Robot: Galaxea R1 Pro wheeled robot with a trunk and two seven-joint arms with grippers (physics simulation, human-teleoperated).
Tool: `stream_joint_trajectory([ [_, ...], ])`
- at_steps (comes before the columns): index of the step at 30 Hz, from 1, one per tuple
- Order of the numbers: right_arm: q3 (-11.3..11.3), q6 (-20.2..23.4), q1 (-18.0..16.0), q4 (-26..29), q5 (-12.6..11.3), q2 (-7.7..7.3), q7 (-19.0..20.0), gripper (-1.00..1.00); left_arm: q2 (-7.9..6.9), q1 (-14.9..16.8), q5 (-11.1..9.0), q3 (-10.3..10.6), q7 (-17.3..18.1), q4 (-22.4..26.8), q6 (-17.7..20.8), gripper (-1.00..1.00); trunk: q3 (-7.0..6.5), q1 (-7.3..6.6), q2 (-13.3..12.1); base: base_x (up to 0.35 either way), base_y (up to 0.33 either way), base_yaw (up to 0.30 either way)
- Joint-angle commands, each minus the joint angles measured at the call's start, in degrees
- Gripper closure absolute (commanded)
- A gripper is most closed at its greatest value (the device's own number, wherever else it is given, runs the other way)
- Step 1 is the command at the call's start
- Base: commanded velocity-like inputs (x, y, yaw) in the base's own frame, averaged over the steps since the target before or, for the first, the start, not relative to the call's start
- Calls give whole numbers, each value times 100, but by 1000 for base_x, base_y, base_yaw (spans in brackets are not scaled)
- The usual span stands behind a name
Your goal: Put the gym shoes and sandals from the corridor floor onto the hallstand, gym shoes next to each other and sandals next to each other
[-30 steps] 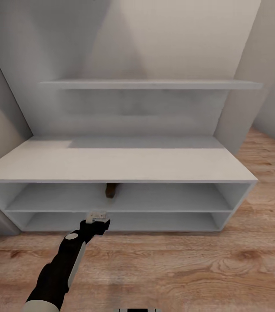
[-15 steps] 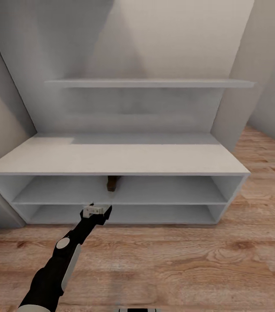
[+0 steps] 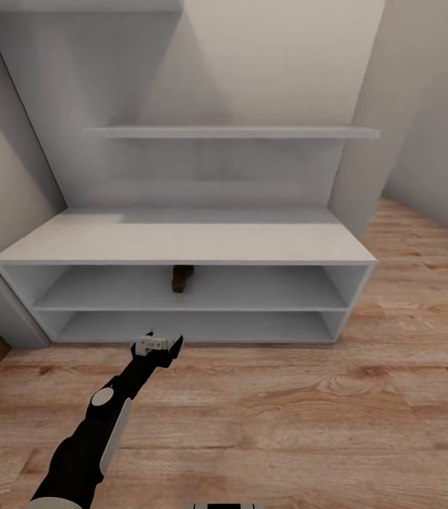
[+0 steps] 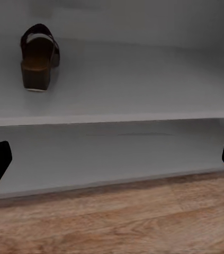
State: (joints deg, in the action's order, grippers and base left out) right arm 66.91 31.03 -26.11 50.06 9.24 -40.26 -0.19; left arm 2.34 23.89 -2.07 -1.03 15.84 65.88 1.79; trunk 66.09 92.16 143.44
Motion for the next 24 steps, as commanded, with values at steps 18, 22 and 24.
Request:
stream_joint_trajectory([
  [18,0,26,-2,4,52,1,10,100,3,2,-22,-11,26,12,72,-100,5,-5,2,-288,-132,0],
  [22,-2,26,-4,4,52,1,10,100,3,2,-22,-11,26,12,82,-100,5,-5,2,-322,-17,0],
  [24,-2,26,-4,4,52,1,10,100,3,2,-23,-11,31,12,99,-100,5,-5,2,-219,-4,0],
])
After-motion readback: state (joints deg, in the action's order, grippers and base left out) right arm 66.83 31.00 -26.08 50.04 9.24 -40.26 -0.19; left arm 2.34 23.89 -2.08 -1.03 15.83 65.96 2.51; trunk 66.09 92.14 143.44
